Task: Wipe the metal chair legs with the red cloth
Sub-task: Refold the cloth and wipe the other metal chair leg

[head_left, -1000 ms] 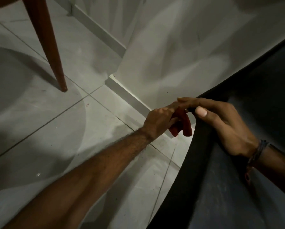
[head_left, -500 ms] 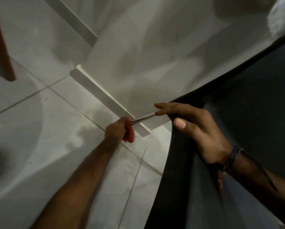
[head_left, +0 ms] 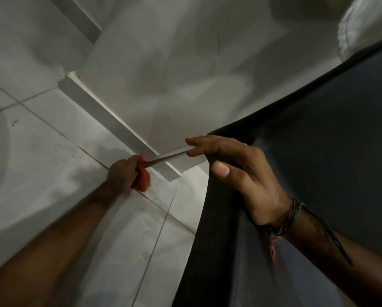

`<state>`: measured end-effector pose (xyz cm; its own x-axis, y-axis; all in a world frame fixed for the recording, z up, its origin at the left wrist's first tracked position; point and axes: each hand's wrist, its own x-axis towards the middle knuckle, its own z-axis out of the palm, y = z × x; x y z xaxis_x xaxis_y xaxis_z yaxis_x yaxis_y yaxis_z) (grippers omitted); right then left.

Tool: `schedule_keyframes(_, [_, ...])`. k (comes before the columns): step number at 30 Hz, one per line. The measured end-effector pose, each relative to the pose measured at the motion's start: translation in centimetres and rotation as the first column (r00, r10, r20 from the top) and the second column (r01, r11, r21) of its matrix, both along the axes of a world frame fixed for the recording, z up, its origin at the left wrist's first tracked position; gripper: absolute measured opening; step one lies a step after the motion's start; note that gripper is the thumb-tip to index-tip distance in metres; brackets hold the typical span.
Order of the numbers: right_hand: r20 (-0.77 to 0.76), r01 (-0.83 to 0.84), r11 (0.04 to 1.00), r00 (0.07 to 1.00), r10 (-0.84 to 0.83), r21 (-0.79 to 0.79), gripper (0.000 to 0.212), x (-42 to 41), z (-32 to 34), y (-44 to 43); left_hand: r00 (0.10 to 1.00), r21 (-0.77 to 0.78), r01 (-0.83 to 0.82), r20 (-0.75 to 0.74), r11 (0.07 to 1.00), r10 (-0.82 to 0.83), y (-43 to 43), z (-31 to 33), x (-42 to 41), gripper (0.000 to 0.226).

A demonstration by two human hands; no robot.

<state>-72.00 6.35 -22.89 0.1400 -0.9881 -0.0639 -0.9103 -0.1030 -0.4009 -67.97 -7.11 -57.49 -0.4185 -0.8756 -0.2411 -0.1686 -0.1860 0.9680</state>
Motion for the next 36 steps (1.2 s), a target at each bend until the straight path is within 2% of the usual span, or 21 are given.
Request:
schedule_keyframes(1, [0.006, -0.006, 1.0, 1.0, 0.006, 0.002, 0.055, 0.0, -0.1, -0.1, 0.991, -0.146, 0.062, 0.131, 0.987, -0.043, 0.0, 0.8, 1.0, 0.021])
schedule_keyframes(2, [0.017, -0.009, 1.0, 1.0, 0.009, 0.002, 0.053, -0.1, -0.1, -0.1, 0.976, -0.328, 0.132, 0.207, 0.935, -0.065, -0.2, 1.6, 1.5, 0.03])
schedule_keyframes(4, [0.043, -0.014, 1.0, 0.999, 0.014, -0.001, 0.05, -0.1, -0.1, -0.2, 0.943, -0.614, 0.272, 0.324, 0.741, -0.077, -0.4, 4.0, 2.3, 0.059])
schedule_keyframes(6, [0.054, -0.027, 1.0, 0.998, 0.028, -0.015, 0.05, -0.2, -0.1, -0.2, 0.979, -0.763, 0.148, 0.205, 0.629, 0.018, 0.5, 8.3, 2.3, 0.061])
schedule_keyframes(9, [0.054, -0.037, 0.999, 0.998, 0.038, -0.028, 0.05, -0.2, -0.2, -0.3, 0.991, -0.92, -0.061, -0.009, 0.387, 0.135, 0.8, 11.6, 1.4, 0.05])
schedule_keyframes(10, [0.05, -0.034, 0.999, 0.998, 0.035, -0.025, 0.05, -0.2, -0.1, -0.3, 0.992, -0.922, -0.103, -0.067, 0.372, 0.109, 0.7, 11.5, 1.3, 0.05])
schedule_keyframes(12, [0.061, -0.03, 0.999, 0.998, 0.03, -0.012, 0.049, -0.2, -0.1, -0.2, 0.987, -0.878, -0.142, -0.161, 0.458, -0.002, 0.7, 9.5, 1.3, 0.045])
schedule_keyframes(14, [0.058, -0.028, 1.0, 0.998, 0.028, 0.0, 0.047, -0.3, -0.1, -0.2, 0.989, -0.784, -0.086, -0.14, 0.615, -0.041, 1.1, 6.6, 1.1, 0.036])
schedule_keyframes(15, [0.052, -0.019, 1.0, 0.998, 0.019, 0.013, 0.046, -0.3, -0.1, -0.3, 0.993, -0.656, -0.028, -0.107, 0.754, -0.056, 1.4, 5.1, 1.3, 0.026])
schedule_keyframes(16, [0.046, -0.014, 1.0, 0.999, 0.014, 0.019, 0.047, -0.3, -0.1, -0.3, 0.991, -0.444, 0.022, -0.109, 0.896, -0.079, 1.5, 3.7, 1.5, 0.029])
schedule_keyframes(17, [0.042, -0.013, 1.0, 0.999, 0.012, 0.014, 0.049, -0.4, -0.1, -0.3, 0.99, -0.2, 0.038, -0.124, 0.979, -0.064, 1.4, 2.2, 1.6, 0.054])
schedule_keyframes(18, [0.041, -0.009, 1.0, 0.999, 0.009, 0.005, 0.05, -0.5, -0.1, -0.3, 0.991, 0.044, 0.033, -0.131, 0.998, -0.027, 1.2, 0.9, 1.7, 0.074])
schedule_keyframes(19, [0.043, -0.006, 1.0, 0.999, 0.006, 0.0, 0.051, -0.5, -0.1, -0.2, 0.993, 0.203, -0.001, -0.113, 0.979, 0.024, 0.8, 0.0, 1.5, 0.084])
schedule_keyframes(20, [0.046, -0.003, 1.0, 0.999, 0.003, -0.002, 0.052, -0.5, -0.1, -0.2, 0.994, 0.292, -0.055, -0.079, 0.955, 0.081, 0.5, -0.7, 1.0, 0.082])
schedule_keyframes(21, [0.048, 0.0, 1.0, 0.999, -0.001, 0.001, 0.052, -0.5, -0.1, -0.2, 0.992, 0.325, -0.111, -0.023, 0.939, 0.125, 0.2, -1.0, 0.4, 0.073])
schedule_keyframes(22, [0.045, 0.008, 1.0, 0.999, -0.008, 0.008, 0.053, -0.4, -0.2, -0.2, 0.993, 0.254, -0.114, 0.063, 0.961, 0.101, -0.1, -1.1, 0.0, 0.06])
schedule_keyframes(24, [0.03, 0.021, 1.0, 0.999, -0.022, 0.018, 0.054, -0.4, 0.0, -0.3, 0.959, -0.024, 0.004, 0.285, 1.0, 0.003, -1.0, -1.0, -0.6, 0.041])
schedule_keyframes(25, [0.027, 0.021, 1.0, 0.999, -0.022, 0.013, 0.053, -0.4, 0.0, -0.3, 0.935, -0.091, 0.071, 0.353, 0.993, -0.035, -1.5, -1.2, -0.6, 0.04])
schedule_keyframes(30, [0.075, 0.022, 0.999, 0.997, -0.02, -0.025, 0.05, -0.3, -0.1, -0.2, 0.87, -0.108, 0.279, 0.448, 0.954, -0.204, -2.7, -0.8, 1.1, 0.038])
schedule_keyframes(33, [0.091, 0.024, 0.999, 0.996, -0.021, -0.027, 0.05, -0.3, -0.2, -0.3, 0.919, -0.096, 0.274, 0.32, 0.957, -0.231, -2.3, 2.4, 2.3, 0.036])
schedule_keyframes(36, [0.061, 0.018, 0.999, 0.998, -0.016, -0.04, 0.052, -0.1, -0.1, -0.3, 0.974, 0.069, 0.222, -0.068, 0.973, -0.218, -1.9, 6.4, 4.2, 0.04])
